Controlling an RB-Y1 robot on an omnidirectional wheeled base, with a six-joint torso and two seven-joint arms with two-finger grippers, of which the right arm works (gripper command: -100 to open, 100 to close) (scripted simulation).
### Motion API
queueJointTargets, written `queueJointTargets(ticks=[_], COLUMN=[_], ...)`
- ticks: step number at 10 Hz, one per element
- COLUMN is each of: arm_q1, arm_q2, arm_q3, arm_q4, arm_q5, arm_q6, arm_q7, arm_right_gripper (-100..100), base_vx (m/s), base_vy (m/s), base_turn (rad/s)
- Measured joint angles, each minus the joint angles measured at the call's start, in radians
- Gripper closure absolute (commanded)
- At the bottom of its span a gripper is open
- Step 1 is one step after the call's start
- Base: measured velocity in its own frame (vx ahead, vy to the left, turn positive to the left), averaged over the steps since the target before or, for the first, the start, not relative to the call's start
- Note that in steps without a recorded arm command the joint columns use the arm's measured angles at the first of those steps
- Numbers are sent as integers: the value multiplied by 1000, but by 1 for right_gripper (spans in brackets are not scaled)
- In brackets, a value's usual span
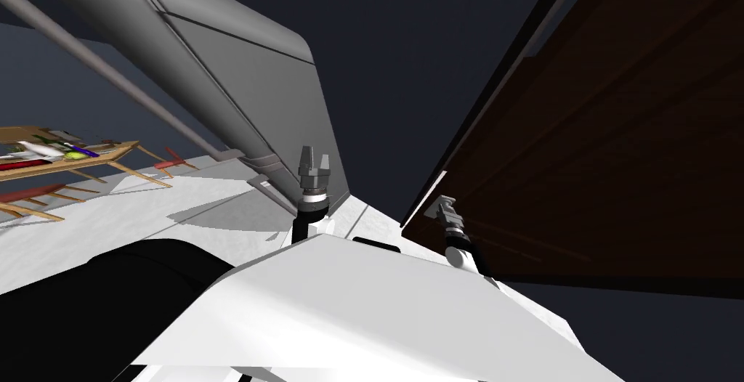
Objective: Pull the door open
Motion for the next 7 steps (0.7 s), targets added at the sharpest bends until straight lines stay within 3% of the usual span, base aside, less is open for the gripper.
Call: queueJointTargets(ticks=[3, 4, 7], arm_q1=[10, 12, 21], arm_q2=[-32, -32, -61], arm_q3=[25, 30, 47], arm_q4=[-6, -5, -13], arm_q5=[3, 3, 5], arm_q6=[-17, -16, -35], arm_q7=[-37, -39, -61], arm_right_gripper=[100, 100, 100], base_vx=[-172, -130, -204], base_vy=[-57, -15, -57], base_turn=[127, 114, 143])
